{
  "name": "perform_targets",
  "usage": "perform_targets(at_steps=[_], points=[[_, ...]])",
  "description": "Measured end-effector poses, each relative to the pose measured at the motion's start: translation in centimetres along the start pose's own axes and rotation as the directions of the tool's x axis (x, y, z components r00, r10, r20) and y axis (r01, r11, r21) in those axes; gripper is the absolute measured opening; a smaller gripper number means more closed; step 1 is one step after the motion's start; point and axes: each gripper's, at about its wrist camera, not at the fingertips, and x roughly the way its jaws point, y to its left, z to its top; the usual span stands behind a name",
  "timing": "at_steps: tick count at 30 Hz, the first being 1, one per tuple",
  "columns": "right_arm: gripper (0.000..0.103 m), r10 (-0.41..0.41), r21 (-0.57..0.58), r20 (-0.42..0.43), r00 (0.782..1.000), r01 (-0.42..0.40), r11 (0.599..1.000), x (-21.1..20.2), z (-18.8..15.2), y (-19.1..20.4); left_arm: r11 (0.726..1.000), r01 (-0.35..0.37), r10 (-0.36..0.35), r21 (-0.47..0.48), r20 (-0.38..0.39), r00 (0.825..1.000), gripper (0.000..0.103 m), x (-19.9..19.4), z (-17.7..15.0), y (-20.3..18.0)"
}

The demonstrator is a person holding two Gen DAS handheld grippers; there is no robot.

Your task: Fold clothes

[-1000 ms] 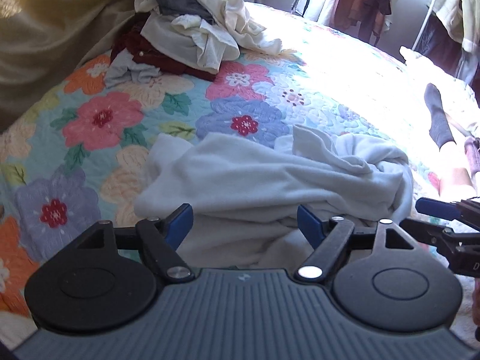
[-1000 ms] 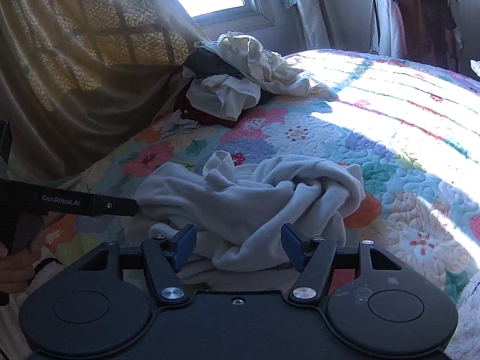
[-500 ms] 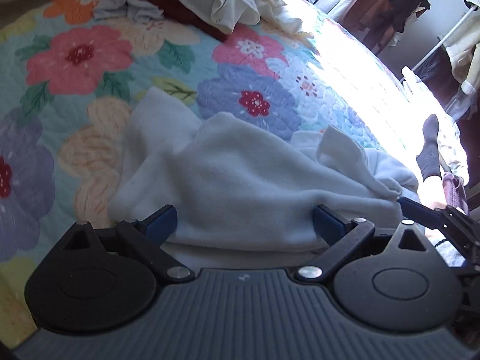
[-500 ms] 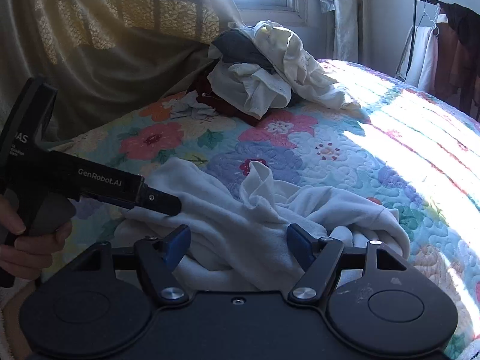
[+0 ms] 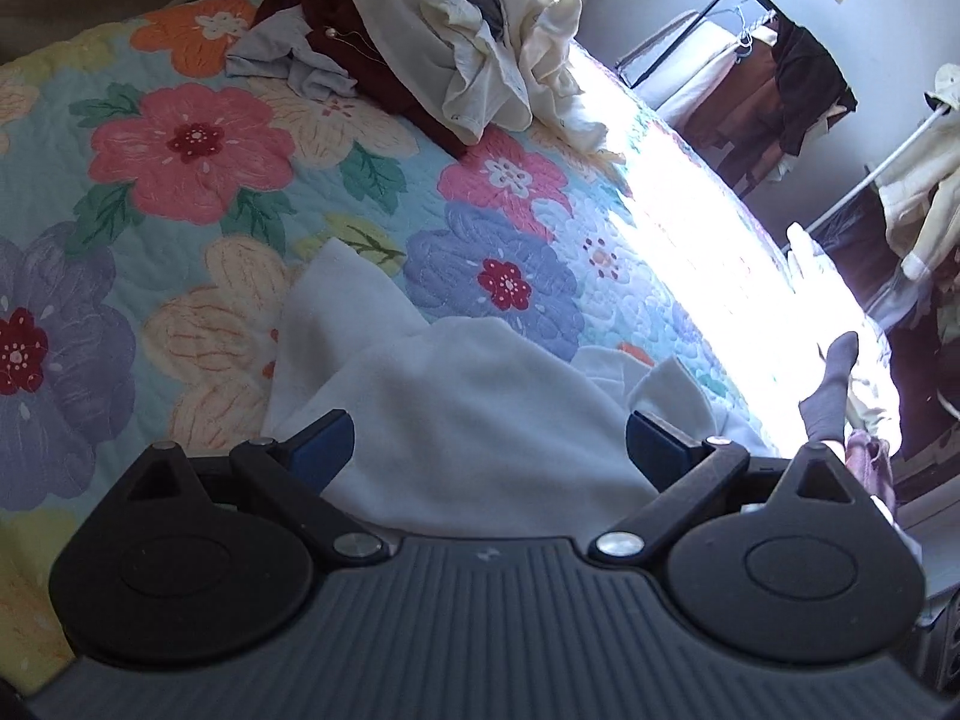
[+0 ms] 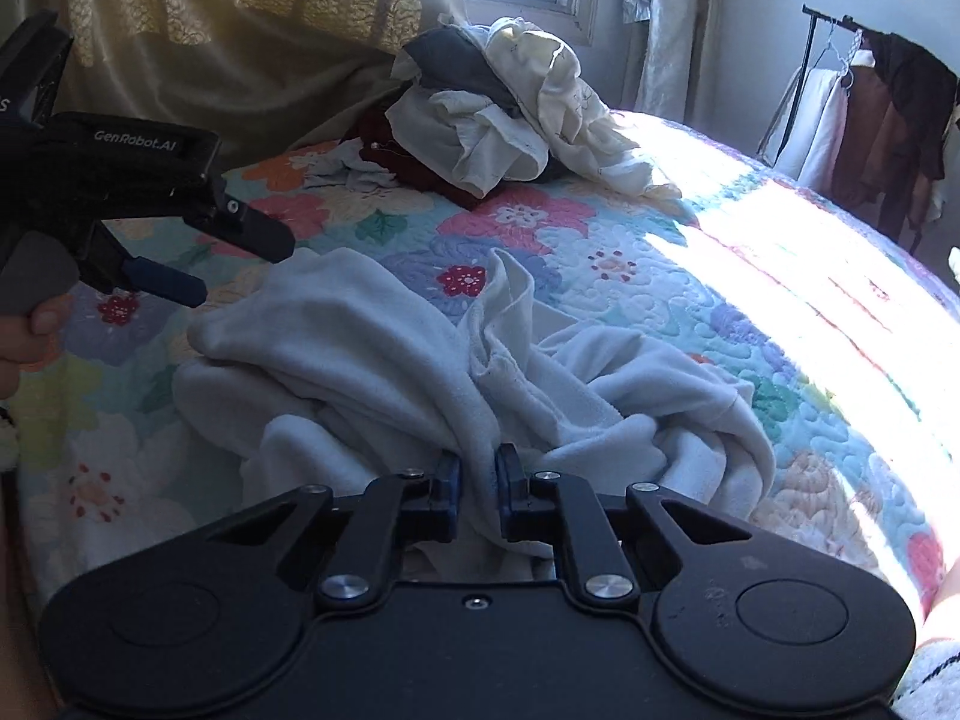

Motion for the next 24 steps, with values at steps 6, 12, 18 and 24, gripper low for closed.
perform_targets(at_steps=[6,12,18,24], points=[[0.015,0.143,0.062,-0.046,0.989,-0.14,0.988,-1.0,-2.1,0.4,1.0,-0.021,0.021,0.002,-0.045,0.999,0.099,1.1,-0.6,-0.2],[0.015,0.172,0.052,-0.095,0.981,-0.168,0.984,-1.6,-3.1,0.6,0.998,-0.033,0.041,0.049,-0.166,0.985,0.079,4.0,-2.7,-1.4],[0.015,0.152,0.06,-0.112,0.982,-0.146,0.988,-1.7,-3.4,1.0,0.999,-0.023,0.03,0.035,-0.205,0.978,0.03,3.4,-4.0,-1.7],[0.034,0.048,0.108,-0.094,0.994,-0.037,0.993,-3.0,-1.4,1.1,0.991,-0.099,0.113,0.088,-0.173,0.978,0.028,2.8,-4.3,-2.2]])
